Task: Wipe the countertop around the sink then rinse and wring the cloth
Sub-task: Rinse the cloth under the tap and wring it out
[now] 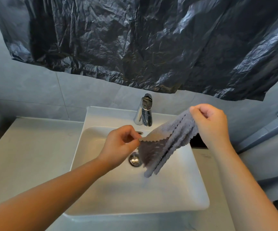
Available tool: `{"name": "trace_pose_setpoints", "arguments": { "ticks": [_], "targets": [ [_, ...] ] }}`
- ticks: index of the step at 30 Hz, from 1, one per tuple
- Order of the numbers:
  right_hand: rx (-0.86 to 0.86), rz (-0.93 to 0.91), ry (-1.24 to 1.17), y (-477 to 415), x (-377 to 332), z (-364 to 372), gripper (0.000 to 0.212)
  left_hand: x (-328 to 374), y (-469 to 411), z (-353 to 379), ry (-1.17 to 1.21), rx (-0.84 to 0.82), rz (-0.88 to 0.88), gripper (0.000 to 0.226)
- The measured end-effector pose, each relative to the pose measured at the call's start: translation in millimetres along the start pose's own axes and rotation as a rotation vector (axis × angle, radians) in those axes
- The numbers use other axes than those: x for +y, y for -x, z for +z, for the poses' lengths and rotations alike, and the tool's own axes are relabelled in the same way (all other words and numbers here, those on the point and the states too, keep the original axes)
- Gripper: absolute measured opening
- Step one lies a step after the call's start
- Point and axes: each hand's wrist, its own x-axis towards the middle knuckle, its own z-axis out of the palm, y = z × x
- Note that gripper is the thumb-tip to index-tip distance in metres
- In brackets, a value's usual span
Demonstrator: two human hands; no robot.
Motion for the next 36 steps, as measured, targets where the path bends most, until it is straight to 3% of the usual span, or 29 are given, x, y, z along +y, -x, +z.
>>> {"name": "trace_pose_setpoints", "arguments": {
  "ticks": [4,9,13,16,20,23,26,29,32,36],
  "targets": [
    [-0.038,-0.023,0.389,6.7,38.9,4.5,0.035,4.1,-1.6,-13.6,0.068,0.097,-0.208,0.009],
    [-0.135,-0.015,0.442,15.0,66.4,15.6,0.042,2.8,-6.0,-26.4,-0.065,0.106,-0.402,0.003],
    [-0.240,0.153,0.247,16.8,64.9,19.3,0.043,-1.6,-7.1,-36.7,-0.022,0.011,-0.485,0.003],
    [-0.350,0.304,-0.011,20.2,55.9,16.1,0.010,-4.3,-8.2,-41.4,-0.042,0.129,-0.401,0.001],
    [-0.576,0.429,-0.501,32.0,34.0,17.7,0.021,-1.2,-6.7,-37.2,-0.102,0.168,-0.323,0.007],
    [-0.743,0.414,-0.634,36.3,13.5,21.8,0.025,10.9,-6.7,-25.4,-0.087,0.150,-0.267,0.007],
    [-0.696,0.254,-0.380,37.2,-2.7,29.7,0.031,20.8,-9.9,-26.6,-0.146,0.173,-0.237,0.004],
    [-0.557,0.047,-0.098,39.4,-12.1,40.9,0.019,26.0,-12.1,-31.2,-0.148,0.111,-0.240,0.006],
    [-0.532,-0.047,-0.161,42.3,-21.9,46.3,0.011,28.4,-9.7,-29.5,0.025,0.066,-0.328,0.007],
    [-0.491,-0.027,-0.259,41.4,-24.9,54.4,0.005,29.7,-8.1,-32.0,0.222,0.065,-0.406,0.004]
  ]
}}
